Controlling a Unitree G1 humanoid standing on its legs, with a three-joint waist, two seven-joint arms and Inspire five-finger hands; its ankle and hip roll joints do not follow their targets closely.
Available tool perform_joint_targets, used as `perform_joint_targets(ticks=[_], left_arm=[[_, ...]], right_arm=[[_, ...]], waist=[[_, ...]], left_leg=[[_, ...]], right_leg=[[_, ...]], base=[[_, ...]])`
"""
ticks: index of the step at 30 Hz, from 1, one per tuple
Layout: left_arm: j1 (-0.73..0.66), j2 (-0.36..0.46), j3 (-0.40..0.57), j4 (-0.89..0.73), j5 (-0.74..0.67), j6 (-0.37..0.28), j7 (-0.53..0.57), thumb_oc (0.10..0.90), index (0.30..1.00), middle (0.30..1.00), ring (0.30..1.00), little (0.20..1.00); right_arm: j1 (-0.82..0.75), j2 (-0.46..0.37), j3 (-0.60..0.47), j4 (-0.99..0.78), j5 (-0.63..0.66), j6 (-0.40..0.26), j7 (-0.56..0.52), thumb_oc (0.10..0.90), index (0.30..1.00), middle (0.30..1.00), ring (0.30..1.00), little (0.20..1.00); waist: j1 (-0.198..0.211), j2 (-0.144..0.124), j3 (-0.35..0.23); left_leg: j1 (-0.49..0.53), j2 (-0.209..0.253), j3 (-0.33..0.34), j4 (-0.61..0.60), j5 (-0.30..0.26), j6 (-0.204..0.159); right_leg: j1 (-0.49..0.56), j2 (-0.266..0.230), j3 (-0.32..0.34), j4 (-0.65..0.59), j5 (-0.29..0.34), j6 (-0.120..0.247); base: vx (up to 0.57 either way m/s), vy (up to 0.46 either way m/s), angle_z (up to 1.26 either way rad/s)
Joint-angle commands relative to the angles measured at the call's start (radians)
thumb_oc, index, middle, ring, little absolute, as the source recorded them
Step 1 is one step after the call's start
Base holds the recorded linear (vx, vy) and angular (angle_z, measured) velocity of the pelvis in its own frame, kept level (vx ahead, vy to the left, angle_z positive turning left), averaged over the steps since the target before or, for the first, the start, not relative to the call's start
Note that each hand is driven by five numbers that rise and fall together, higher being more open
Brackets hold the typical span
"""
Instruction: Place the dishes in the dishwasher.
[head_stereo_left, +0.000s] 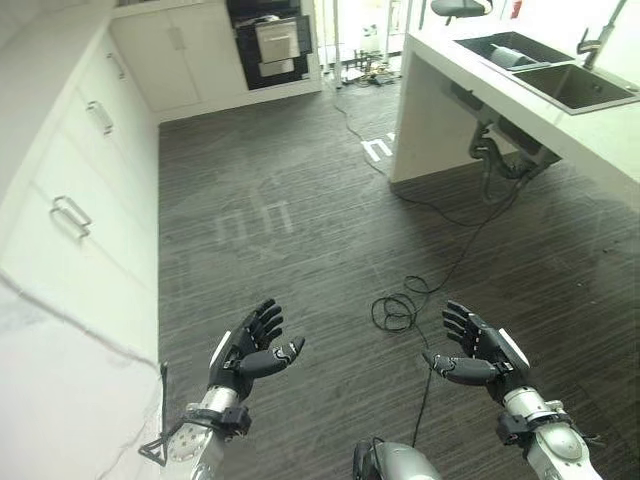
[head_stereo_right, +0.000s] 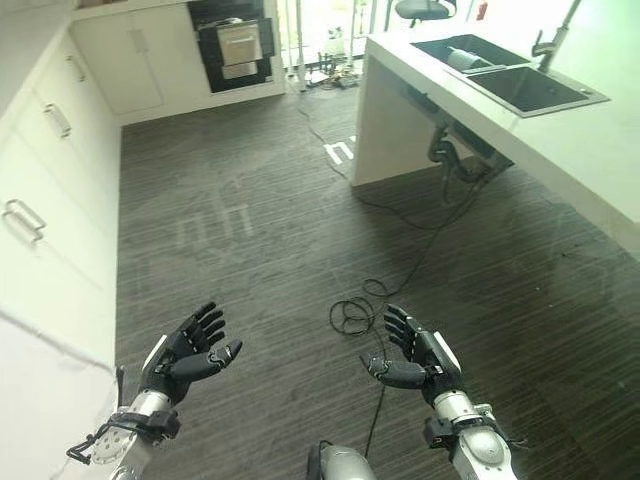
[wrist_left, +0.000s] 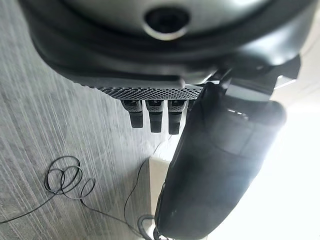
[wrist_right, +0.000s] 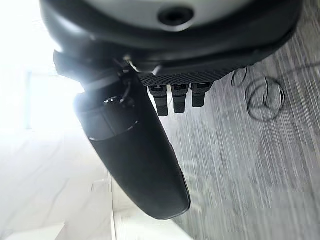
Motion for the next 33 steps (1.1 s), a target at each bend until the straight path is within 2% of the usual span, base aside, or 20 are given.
perform_joint_targets(ticks=[1, 2, 3, 4, 5, 6, 10, 12, 14, 15, 18, 19, 21, 22, 24, 25, 26, 28, 29, 33], left_arm=[[-0.018, 0.043, 0.022, -0.088, 0.004, -0.133, 0.01, 0.8, 0.9, 0.9, 0.9, 0.9], [-0.005, 0.048, 0.037, -0.113, 0.015, -0.132, 0.022, 0.8, 0.9, 0.9, 0.9, 0.9], [0.005, 0.053, 0.043, -0.118, 0.019, -0.139, 0.022, 0.8, 0.9, 0.9, 0.9, 0.9], [0.009, 0.055, 0.045, -0.12, 0.021, -0.142, 0.023, 0.8, 0.9, 0.9, 0.9, 0.9], [0.037, 0.063, 0.065, -0.132, 0.036, -0.152, 0.014, 0.8, 0.9, 0.9, 0.9, 0.9], [0.066, 0.067, 0.083, -0.138, 0.045, -0.161, -0.005, 0.8, 0.9, 0.9, 0.9, 0.9], [0.07, 0.064, 0.077, -0.113, 0.057, -0.203, -0.008, 0.8, 0.9, 0.9, 0.9, 0.9], [0.044, 0.086, 0.084, -0.102, 0.035, -0.195, 0.01, 0.8, 0.9, 0.9, 0.9, 0.9], [0.014, 0.109, 0.096, -0.104, 0.032, -0.17, 0.015, 0.8, 0.9, 0.9, 0.9, 0.9], [-0.011, 0.126, 0.098, -0.096, 0.054, -0.159, 0.021, 0.8, 0.9, 0.9, 0.9, 0.9], [-0.03, 0.136, 0.094, -0.097, 0.075, -0.149, 0.008, 0.8, 0.9, 0.9, 0.9, 0.9], [-0.032, 0.129, 0.091, -0.108, 0.088, -0.136, 0.009, 0.8, 0.9, 0.9, 0.9, 0.9], [-0.028, 0.121, 0.085, -0.116, 0.101, -0.131, 0.015, 0.8, 0.9, 0.9, 0.9, 0.9], [-0.02, 0.113, 0.077, -0.119, 0.119, -0.143, 0.03, 0.8, 0.9, 0.9, 0.9, 0.9], [-0.019, 0.11, 0.072, -0.132, 0.138, -0.155, 0.055, 0.8, 0.9, 0.9, 0.9, 0.9], [-0.019, 0.122, 0.077, -0.148, 0.134, -0.163, 0.058, 0.8, 0.9, 0.9, 0.9, 0.9], [-0.022, 0.136, 0.096, -0.173, 0.114, -0.163, 0.041, 0.8, 0.9, 0.9, 0.9, 0.9], [-0.024, 0.15, 0.115, -0.183, 0.123, -0.164, 0.011, 0.8, 0.9, 0.9, 0.9, 0.9], [-0.029, 0.18, 0.103, -0.171, 0.23, -0.187, 0.008, 0.8, 0.9, 0.9, 0.9, 0.9], [-0.028, 0.183, 0.072, -0.183, 0.222, -0.179, 0.03, 0.8, 0.9, 0.9, 0.9, 0.9]], right_arm=[[-0.054, -0.047, -0.011, -0.081, 0.009, -0.113, 0.017, 0.8, 0.9, 0.9, 0.9, 0.9], [-0.078, -0.045, -0.004, -0.087, 0.027, -0.097, 0.037, 0.8, 0.9, 0.9, 0.9, 0.9], [-0.08, -0.043, -0.002, -0.089, 0.025, -0.097, 0.043, 0.8, 0.9, 0.9, 0.9, 0.9], [-0.081, -0.042, -0.001, -0.09, 0.025, -0.098, 0.046, 0.8, 0.9, 0.9, 0.9, 0.9], [-0.076, -0.041, -0.001, -0.107, 0.036, -0.09, 0.062, 0.8, 0.9, 0.9, 0.9, 0.9], [-0.068, -0.039, -0.002, -0.122, 0.06, -0.081, 0.079, 0.8, 0.9, 0.9, 0.9, 0.9], [-0.08, -0.025, 0.027, -0.116, 0.048, -0.122, 0.058, 0.8, 0.9, 0.9, 0.9, 0.9], [-0.083, -0.023, 0.027, -0.139, 0.072, -0.102, 0.056, 0.8, 0.9, 0.9, 0.9, 0.9], [-0.069, -0.004, 0.032, -0.17, 0.095, -0.08, 0.052, 0.8, 0.9, 0.9, 0.9, 0.9], [-0.065, 0.009, 0.035, -0.175, 0.093, -0.082, 0.049, 0.8, 0.9, 0.9, 0.9, 0.9], [-0.062, 0.025, 0.036, -0.182, 0.058, -0.092, 0.031, 0.8, 0.9, 0.9, 0.9, 0.9], [-0.06, 0.037, 0.031, -0.187, 0.059, -0.088, 0.024, 0.8, 0.9, 0.9, 0.9, 0.9], [-0.059, 0.048, 0.03, -0.186, 0.053, -0.092, 0.024, 0.8, 0.9, 0.9, 0.9, 0.9], [-0.055, 0.054, 0.039, -0.19, 0.04, -0.095, 0.028, 0.8, 0.9, 0.9, 0.9, 0.9], [-0.061, 0.049, 0.056, -0.188, 0.033, -0.1, 0.02, 0.8, 0.9, 0.9, 0.9, 0.9], [-0.058, 0.037, 0.059, -0.19, 0.04, -0.103, 0.014, 0.8, 0.9, 0.9, 0.9, 0.9], [-0.048, 0.024, 0.037, -0.205, 0.043, -0.112, 0.019, 0.8, 0.9, 0.9, 0.9, 0.9], [-0.036, 0.011, 0.008, -0.218, 0.06, -0.12, 0.032, 0.8, 0.9, 0.9, 0.9, 0.9], [-0.029, -0.011, -0.021, -0.226, 0.099, -0.13, 0.03, 0.8, 0.9, 0.9, 0.9, 0.9], [-0.055, -0.023, -0.022, -0.25, 0.082, -0.131, -0.003, 0.8, 0.9, 0.9, 0.9, 0.9]], waist=[[0.007, -0.008, -0.005], [0.027, -0.006, 0.007], [0.029, 0.01, 0.014], [0.031, 0.019, 0.015], [0.041, 0.045, 0.019], [0.054, 0.05, 0.02], [0.076, 0.069, 0.008], [0.067, 0.081, -0.008], [0.063, 0.077, -0.027], [0.053, 0.071, -0.039], [0.047, 0.062, -0.052], [0.047, 0.064, -0.06], [0.045, 0.073, -0.059], [0.036, 0.092, -0.053], [0.026, 0.096, -0.041], [0.022, 0.087, -0.035], [0.019, 0.073, -0.025], [0.009, 0.065, -0.013], [-0.013, 0.041, 0.007], [-0.014, 0.042, 0.009]], left_leg=[[-0.019, 0.007, 0.012, -0.323, -0.005, 0.068], [0.025, 0.029, 0.053, -0.652, -0.007, 0.076], [0.008, 0.053, 0.047, -0.718, -0.031, 0.072], [-0.016, 0.066, 0.041, -0.718, -0.052, 0.071], [-0.103, 0.093, -0.03, -0.718, -0.112, 0.056], [-0.166, 0.09, -0.1, -0.718, -0.112, 0.039], [-0.237, 0.119, -0.122, -0.718, -0.094, 0.027], [-0.195, 0.12, -0.096, -0.718, -0.088, 0.043], [-0.155, 0.096, -0.094, -0.718, -0.101, 0.065], [-0.134, 0.08, -0.082, -0.718, -0.116, 0.083], [-0.108, 0.034, -0.107, -0.718, -0.134, 0.115], [-0.09, 0.005, -0.131, -0.718, -0.147, 0.133], [-0.067, -0.022, -0.152, -0.718, -0.158, 0.148], [-0.033, -0.032, -0.156, -0.718, -0.175, 0.163], [-0.009, -0.033, -0.141, -0.718, -0.186, 0.169], [-0.003, -0.044, -0.138, -0.718, -0.181, 0.168], [0.013, -0.054, -0.136, -0.718, -0.189, 0.165], [0.036, -0.049, -0.124, -0.718, -0.205, 0.156], [0.084, -0.066, -0.105, -0.718, -0.24, 0.149], [0.151, -0.091, -0.104, -0.718, -0.289, 0.145]], right_leg=[[0.087, -0.061, -0.055, -0.12, 0.016, 0.176], [0.113, -0.036, 0.013, -0.12, -0.012, 0.199], [0.124, -0.018, 0.029, -0.12, -0.022, 0.209], [0.122, -0.007, 0.037, -0.12, -0.022, 0.212], [0.132, 0.022, 0.07, -0.12, -0.035, 0.227], [0.159, 0.037, 0.103, -0.12, -0.06, 0.227], [0.22, 0.027, 0.114, -0.12, -0.113, 0.234], [0.267, -0.013, 0.099, -0.12, -0.127, 0.267], [0.294, -0.054, 0.078, -0.12, -0.091, 0.299], [0.304, -0.076, 0.062, -0.12, -0.011, 0.322], [0.336, -0.09, 0.048, -0.12, 0.116, 0.344], [0.345, -0.091, 0.04, -0.078, 0.211, 0.348], [0.274, -0.101, 0.04, 0.096, 0.269, 0.346], [0.171, -0.093, 0.032, 0.29, 0.298, 0.332], [0.051, -0.062, 0.024, 0.354, 0.279, 0.309], [0.022, -0.023, 0.002, 0.296, 0.226, 0.294], [0.03, -0.01, -0.045, 0.117, 0.207, 0.298], [0.031, -0.018, -0.078, -0.033, 0.211, 0.299], [-0.061, -0.067, -0.068, -0.12, 0.156, 0.304], [-0.22, -0.127, -0.1, -0.12, 0.159, 0.322]], base=[[0.53, 0.073, -0.92], [0.53, 0.154, -0.66], [0.48, 0.173, -1.22], [0.33, 0.206, -1.26], [0.43, 0.215, -1.26], [0.49, 0.24, -0.54], [0.32, 0.23, -0.78], [0.42, 0.343, -0.66], [0.37, 0.288, -0.39], [0.3, 0.218, -0.12], [0.28, 0.204, 0.22], [0.34, 0.279, 0.37], [0.25, 0.283, 0.42], [0.2, 0.294, 0.34], [0.2, 0.202, 0.03], [0.34, 0.036, -0.02], [0.37, -0.019, 0.25], [0.37, -0.124, 0.73], [0.38, -0.177, 0.45], [0.36, -0.181, -0.04]])
